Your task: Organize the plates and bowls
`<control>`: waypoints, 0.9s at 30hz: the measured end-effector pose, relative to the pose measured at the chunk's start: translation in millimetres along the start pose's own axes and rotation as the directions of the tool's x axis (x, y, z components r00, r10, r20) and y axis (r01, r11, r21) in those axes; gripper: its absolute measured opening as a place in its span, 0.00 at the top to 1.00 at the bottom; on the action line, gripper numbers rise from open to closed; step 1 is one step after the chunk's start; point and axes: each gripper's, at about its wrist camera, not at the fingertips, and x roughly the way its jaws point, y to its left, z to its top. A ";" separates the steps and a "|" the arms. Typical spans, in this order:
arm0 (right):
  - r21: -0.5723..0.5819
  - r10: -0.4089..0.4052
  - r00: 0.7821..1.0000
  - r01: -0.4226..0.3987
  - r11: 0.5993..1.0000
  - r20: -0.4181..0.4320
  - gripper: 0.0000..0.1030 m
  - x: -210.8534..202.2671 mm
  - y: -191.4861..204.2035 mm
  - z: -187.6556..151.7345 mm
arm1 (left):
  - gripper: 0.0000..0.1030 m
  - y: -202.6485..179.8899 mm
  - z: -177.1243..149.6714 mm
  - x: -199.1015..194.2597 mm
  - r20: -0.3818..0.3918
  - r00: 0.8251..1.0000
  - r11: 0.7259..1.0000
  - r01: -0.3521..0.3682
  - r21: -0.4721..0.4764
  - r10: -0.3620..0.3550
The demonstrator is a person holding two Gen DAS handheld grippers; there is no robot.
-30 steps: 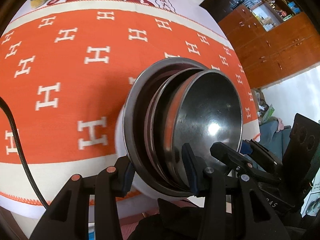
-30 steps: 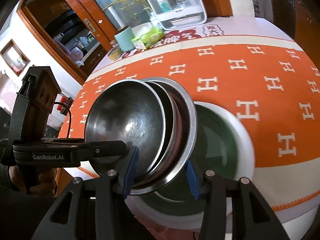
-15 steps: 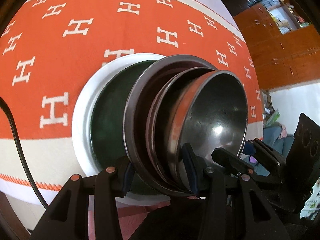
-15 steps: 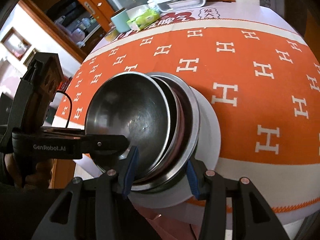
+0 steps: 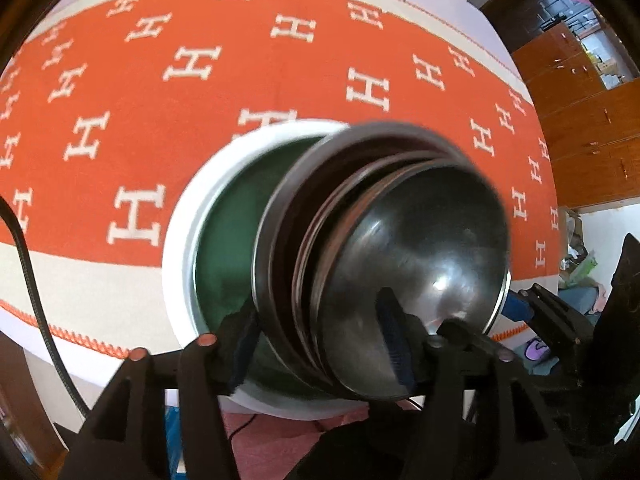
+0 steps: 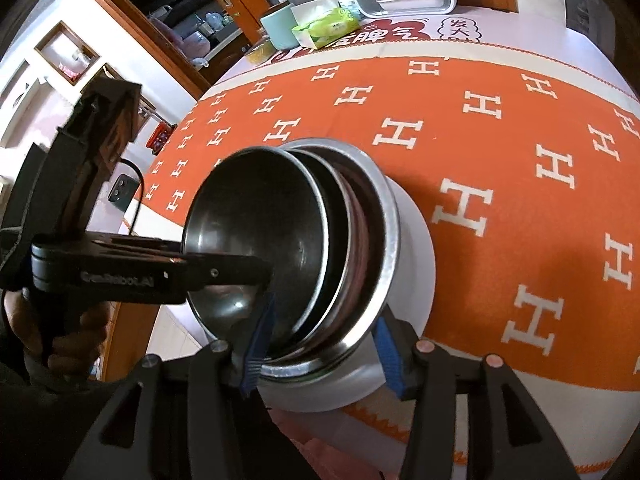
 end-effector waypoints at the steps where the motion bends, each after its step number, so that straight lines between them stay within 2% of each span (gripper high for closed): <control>1: -0.002 -0.006 1.000 0.006 1.000 0.005 0.49 -1.8 0.1 0.5 | 0.39 0.1 1.3 -4.1 0.011 1.000 1.000 -0.001 0.005 0.001; 6: 0.017 -0.061 0.997 0.060 0.998 0.039 0.49 -15.8 0.1 -1.0 | 0.35 2.7 8.6 -22.2 0.065 0.998 1.000 -0.003 0.024 0.002; 11: 0.086 -0.121 0.990 0.115 0.990 0.068 0.48 -26.0 -1.5 -5.7 | 0.30 10.8 7.5 -43.4 0.133 0.991 0.998 0.009 0.057 -0.016; 17: 0.244 -0.152 0.980 0.117 0.963 0.127 0.48 -44.4 4.8 -28.7 | 0.30 34.0 -7.0 -72.4 0.209 0.977 0.995 0.027 0.094 -0.047; 20: 0.318 -0.200 0.968 0.143 0.937 0.154 0.39 -51.6 14.0 -46.6 | 0.30 44.2 -21.6 -86.2 0.243 0.968 0.993 0.039 0.110 -0.065; 21: 0.343 -0.219 0.963 0.153 0.927 0.160 0.30 -54.2 17.8 -52.9 | 0.30 47.6 -26.4 -90.4 0.249 0.966 0.992 0.039 0.116 -0.067; 22: 0.362 -0.230 0.959 0.157 0.919 0.167 0.26 -57.0 20.6 -58.4 | 0.30 50.3 -30.9 -94.1 0.253 0.965 0.992 0.037 0.123 -0.067; 25: 0.406 -0.255 0.949 0.162 0.899 0.187 0.26 -65.5 34.9 -74.5 | 0.25 57.6 -44.1 -105.6 0.272 0.960 0.986 0.025 0.164 -0.069; 27: 0.417 -0.290 0.939 0.193 0.888 0.183 0.25 -71.3 46.9 -82.2 | 0.24 60.6 -51.8 -114.8 0.281 0.957 0.982 0.014 0.187 -0.067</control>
